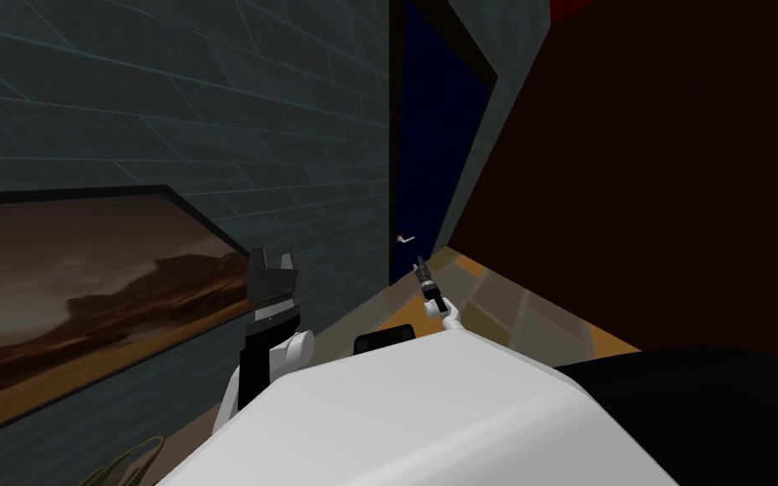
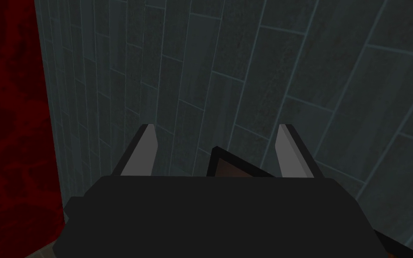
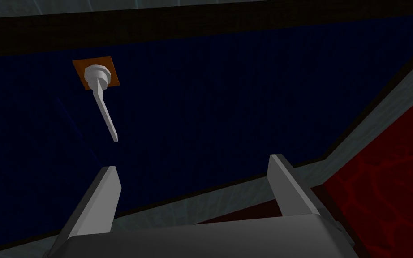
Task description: Pull the door open
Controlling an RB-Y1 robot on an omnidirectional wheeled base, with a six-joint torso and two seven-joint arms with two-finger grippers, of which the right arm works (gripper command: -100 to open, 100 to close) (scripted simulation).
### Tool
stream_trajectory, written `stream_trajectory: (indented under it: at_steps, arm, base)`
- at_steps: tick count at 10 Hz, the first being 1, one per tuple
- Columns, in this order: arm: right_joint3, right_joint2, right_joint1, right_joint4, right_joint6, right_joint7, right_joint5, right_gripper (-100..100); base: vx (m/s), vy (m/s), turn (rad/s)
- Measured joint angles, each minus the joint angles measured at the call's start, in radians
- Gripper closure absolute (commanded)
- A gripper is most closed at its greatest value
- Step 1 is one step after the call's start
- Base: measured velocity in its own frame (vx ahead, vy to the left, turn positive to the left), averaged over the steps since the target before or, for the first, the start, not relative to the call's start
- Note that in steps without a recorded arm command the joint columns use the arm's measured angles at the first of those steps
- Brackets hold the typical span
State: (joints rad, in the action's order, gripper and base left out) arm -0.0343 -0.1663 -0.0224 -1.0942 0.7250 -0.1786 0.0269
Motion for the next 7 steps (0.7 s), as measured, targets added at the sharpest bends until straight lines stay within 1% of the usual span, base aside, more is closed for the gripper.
stream_trajectory:
  at_steps: [4,5,7]
  arm:
    - [0.000,-0.008,0.036,0.094,0.028,-0.004,0.004,-100]
    - [-0.001,-0.010,0.041,0.113,0.034,-0.005,0.005,-100]
    - [0.000,-0.012,0.065,0.166,0.048,-0.005,0.007,-100]
  base:
    - [0.044,-0.098,0.135]
    - [0.031,-0.105,0.151]
    - [0.047,-0.117,0.192]
